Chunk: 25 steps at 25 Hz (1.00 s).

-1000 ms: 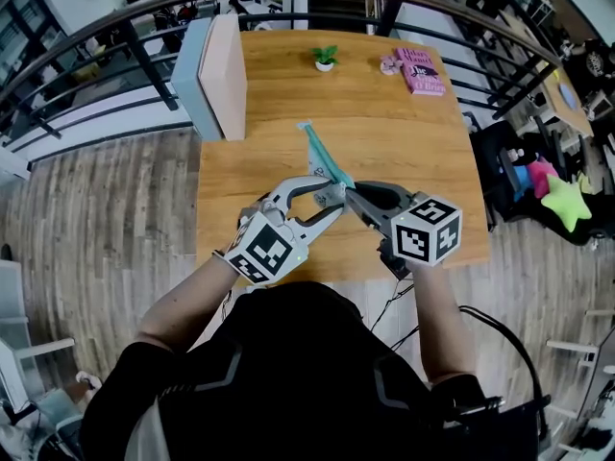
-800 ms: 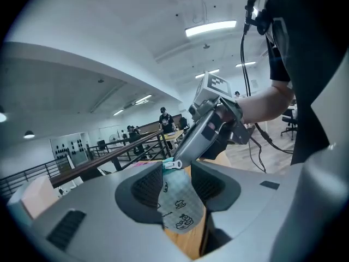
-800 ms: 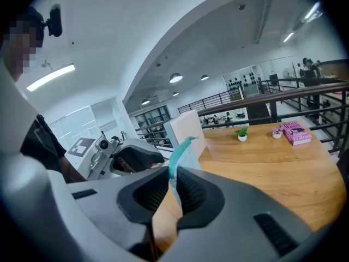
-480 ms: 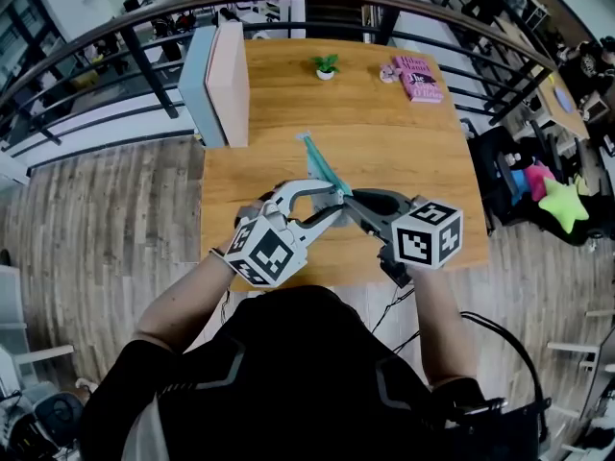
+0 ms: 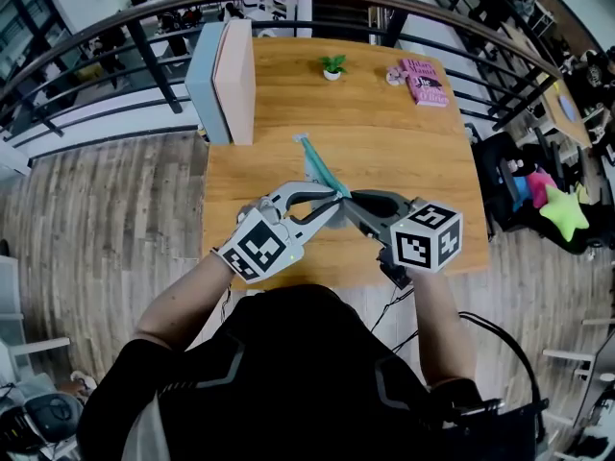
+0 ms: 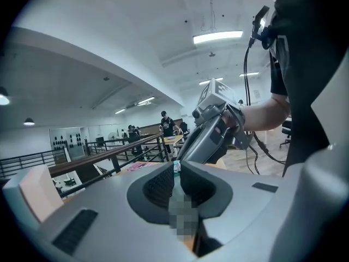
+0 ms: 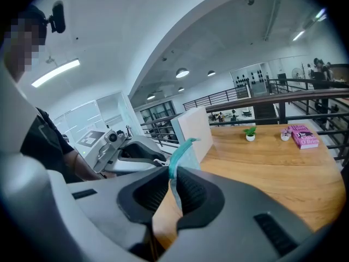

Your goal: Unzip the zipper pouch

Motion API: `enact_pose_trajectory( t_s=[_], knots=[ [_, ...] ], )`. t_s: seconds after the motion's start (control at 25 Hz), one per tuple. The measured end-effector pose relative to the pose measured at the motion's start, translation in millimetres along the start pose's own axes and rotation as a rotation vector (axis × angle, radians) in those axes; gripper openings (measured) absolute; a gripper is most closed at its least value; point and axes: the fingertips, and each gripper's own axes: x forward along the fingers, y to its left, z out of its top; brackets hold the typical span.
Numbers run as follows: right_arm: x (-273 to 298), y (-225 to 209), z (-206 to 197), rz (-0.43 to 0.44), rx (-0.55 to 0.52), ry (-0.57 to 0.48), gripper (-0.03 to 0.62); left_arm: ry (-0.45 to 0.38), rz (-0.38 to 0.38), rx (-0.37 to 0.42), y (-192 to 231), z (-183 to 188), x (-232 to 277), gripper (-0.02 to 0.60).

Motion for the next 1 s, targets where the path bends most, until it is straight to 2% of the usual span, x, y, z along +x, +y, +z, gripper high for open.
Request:
enact_pose_trajectory(
  t_s=[0.12, 0.44, 0.84, 1.0],
  knots=[
    [2.0, -0.2, -1.2, 0.003, -0.01, 0.009, 0.052, -0.002, 0.009, -0.041, 2.6, -1.9, -0.2, 0.036],
    [3.9, 3.7, -0.8, 0.001, -0.07, 0.026, 0.051, -0.007, 0.01, -0.195, 9.7, -4.7, -3.1, 0.032],
    [3.1, 7.5, -14.8, 0.003, -0.134, 0.086, 0.049, 0.012, -0.042, -0.327, 0.8, -14.0, -3.1, 0.031],
    [1.8, 7.1, -21.0, 0.009, -0.151, 0.121, 0.048, 0.024, 0.007, -0.389, 18.8, -21.3, -9.9, 0.029]
  ],
)
